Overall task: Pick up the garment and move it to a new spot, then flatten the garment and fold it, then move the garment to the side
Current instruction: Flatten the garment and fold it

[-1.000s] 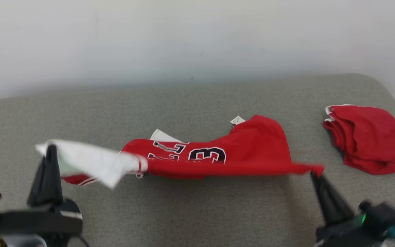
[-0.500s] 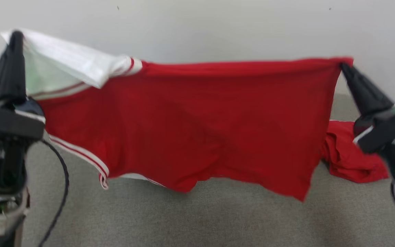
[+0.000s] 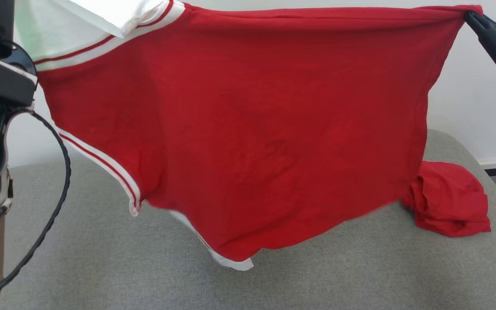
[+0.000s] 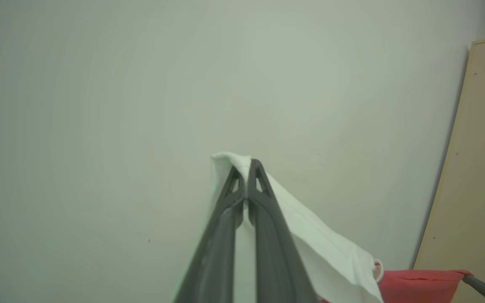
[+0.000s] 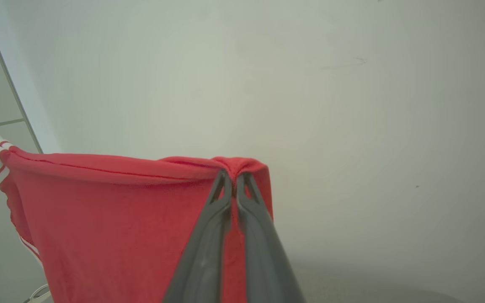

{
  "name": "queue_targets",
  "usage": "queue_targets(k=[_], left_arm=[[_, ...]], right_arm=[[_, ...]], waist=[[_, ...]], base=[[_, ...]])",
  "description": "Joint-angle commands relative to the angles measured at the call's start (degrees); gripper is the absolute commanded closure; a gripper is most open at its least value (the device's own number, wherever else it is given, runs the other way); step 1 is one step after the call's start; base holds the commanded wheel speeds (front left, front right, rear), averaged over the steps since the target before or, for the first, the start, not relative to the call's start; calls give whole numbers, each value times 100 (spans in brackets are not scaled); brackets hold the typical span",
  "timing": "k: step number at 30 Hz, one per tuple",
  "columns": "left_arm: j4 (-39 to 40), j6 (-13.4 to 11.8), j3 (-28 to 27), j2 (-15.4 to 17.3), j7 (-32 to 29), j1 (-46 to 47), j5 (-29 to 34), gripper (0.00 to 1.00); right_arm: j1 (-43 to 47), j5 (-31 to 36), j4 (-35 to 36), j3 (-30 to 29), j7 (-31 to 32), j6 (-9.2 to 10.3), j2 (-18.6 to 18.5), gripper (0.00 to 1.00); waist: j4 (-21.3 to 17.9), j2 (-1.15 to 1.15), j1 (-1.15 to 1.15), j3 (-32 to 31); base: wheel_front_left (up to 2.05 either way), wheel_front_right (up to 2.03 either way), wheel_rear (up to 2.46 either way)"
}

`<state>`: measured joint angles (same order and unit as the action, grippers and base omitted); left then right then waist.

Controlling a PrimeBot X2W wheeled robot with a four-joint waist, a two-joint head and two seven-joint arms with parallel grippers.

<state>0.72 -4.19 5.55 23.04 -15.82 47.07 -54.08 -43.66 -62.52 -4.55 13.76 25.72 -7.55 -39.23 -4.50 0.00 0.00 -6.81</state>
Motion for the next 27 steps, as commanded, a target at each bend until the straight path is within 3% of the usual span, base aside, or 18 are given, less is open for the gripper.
queue_targets(k=[1, 14, 22, 27], left_arm=[[-27, -26, 15, -13, -44, 115, -69, 100], [-777, -114, 396, -34, -723, 776, -107, 100], [-2254, 28, 910, -206, -952, 2057, 259, 100], [-3141, 457, 1333, -94, -383, 3185, 1004, 100]], right_arm=[[-94, -40, -14, 52, 14, 15, -75, 100], [-680, 113, -503, 873, 415, 15, -212, 100], [-1841, 555, -1508, 1591, 756, 15, 299, 100], [-2845, 1266, -2197, 1872, 194, 15, 771, 100]], waist=[[-7, 0, 0, -4], [14, 0, 0, 303], [69, 0, 0, 1166], [-2, 0, 0, 2246]], base=[[0, 0, 0], [0, 0, 0], [0, 0, 0], [0, 0, 0]])
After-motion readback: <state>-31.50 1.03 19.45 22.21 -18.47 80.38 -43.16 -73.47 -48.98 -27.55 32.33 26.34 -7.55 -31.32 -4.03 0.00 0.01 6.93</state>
